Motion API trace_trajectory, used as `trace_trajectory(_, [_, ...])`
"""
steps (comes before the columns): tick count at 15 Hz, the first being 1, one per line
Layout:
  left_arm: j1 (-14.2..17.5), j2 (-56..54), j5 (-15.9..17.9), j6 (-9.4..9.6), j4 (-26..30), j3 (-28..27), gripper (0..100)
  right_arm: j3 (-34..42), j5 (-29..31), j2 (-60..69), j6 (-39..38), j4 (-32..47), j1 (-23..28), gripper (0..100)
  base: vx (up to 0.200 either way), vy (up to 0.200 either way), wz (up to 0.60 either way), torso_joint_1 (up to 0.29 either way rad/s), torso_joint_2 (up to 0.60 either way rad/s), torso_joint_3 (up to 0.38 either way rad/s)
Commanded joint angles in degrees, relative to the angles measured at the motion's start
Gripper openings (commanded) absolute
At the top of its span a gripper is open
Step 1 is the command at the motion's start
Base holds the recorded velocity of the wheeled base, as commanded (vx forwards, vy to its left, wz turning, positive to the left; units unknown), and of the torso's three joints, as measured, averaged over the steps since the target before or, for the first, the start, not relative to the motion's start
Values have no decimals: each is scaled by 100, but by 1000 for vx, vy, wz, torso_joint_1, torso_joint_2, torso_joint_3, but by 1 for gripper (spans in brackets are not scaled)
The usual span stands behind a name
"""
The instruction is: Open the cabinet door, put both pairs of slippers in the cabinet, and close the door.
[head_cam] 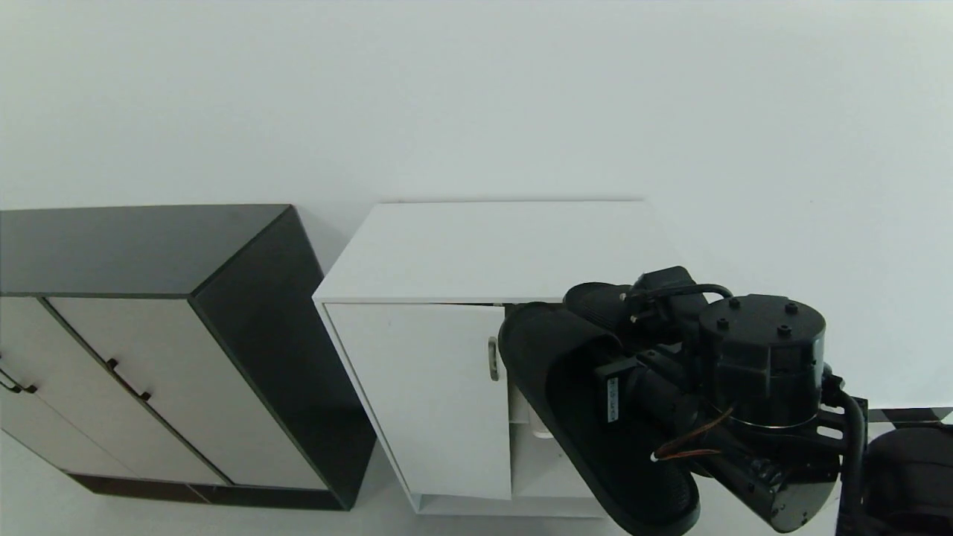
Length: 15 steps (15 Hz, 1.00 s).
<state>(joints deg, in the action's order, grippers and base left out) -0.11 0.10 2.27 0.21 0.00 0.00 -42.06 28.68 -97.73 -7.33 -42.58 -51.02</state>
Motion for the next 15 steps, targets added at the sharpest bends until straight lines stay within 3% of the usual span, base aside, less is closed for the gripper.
trace_trajectory(1, [-7,8,-7,-3,0,0,0,75,6,9,3,-13,-5,0,0,0,0,0,0,0])
trace_trajectory(5, [-7,8,-7,-3,0,0,0,251,-21,-18,126,-488,74,0,0,0,0,0,0,0])
trace_trajectory(15, [-7,8,-7,-3,9,0,0,339,-47,-114,161,-611,83,0,0,0,0,0,0,0])
